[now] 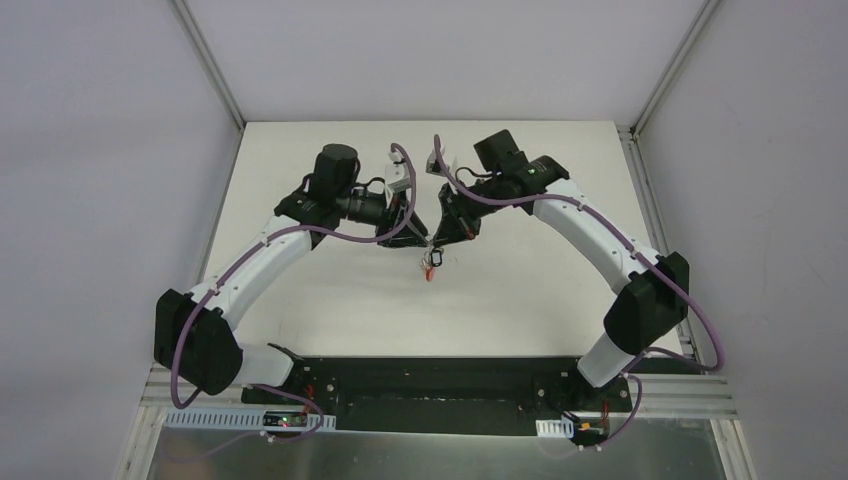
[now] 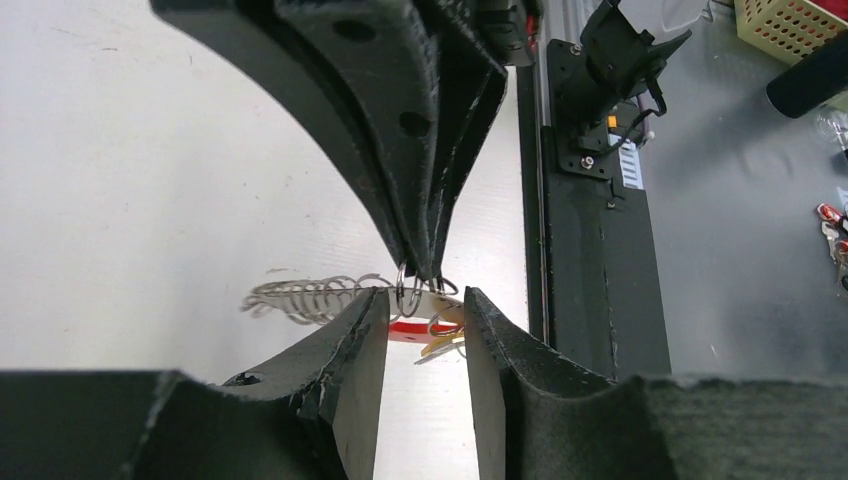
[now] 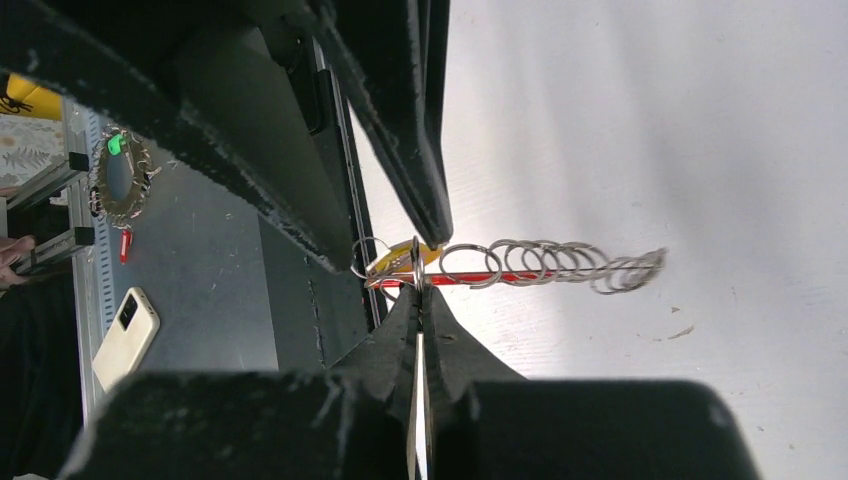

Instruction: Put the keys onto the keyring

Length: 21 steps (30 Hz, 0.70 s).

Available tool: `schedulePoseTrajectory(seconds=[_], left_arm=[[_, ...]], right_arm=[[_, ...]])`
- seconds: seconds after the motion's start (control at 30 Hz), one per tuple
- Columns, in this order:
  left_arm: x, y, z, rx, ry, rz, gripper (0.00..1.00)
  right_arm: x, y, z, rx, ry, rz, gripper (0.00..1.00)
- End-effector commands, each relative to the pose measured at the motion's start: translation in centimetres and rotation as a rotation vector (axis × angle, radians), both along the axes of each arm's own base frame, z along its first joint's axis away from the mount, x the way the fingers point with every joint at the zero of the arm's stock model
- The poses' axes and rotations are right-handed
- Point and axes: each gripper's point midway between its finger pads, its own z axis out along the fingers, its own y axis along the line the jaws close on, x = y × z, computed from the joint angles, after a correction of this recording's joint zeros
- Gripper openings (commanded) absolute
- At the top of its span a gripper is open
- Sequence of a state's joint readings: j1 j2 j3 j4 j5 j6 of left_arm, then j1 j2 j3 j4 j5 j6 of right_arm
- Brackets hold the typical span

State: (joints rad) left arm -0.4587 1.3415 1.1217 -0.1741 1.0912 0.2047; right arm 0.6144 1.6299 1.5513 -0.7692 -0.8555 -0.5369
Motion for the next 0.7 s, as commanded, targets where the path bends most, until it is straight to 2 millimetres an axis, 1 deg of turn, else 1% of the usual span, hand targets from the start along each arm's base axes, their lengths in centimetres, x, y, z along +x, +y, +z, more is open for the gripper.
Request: schedulePoseTrajectory(seconds=[0.0,0.3,0.67], left_arm=[[-0.39,-0.60,1.42,-0.024,-0.085,-0.050,0.34],[-0.05,-1.19,0.82,-0.018,-0.075,-0.058,0.26],[0.13,-1.56,0.77,-0.025,-0.064,-0.061,0.18]], right_arm=[[0.01,0.78,1.99,0.049,-0.039,0.034,0.00],[-0.14,0.84,1.85,0.054,-0.030,0.040,0.00],[-0.22,0.84,1.46,0.053,-0.021,0.043,0.00]])
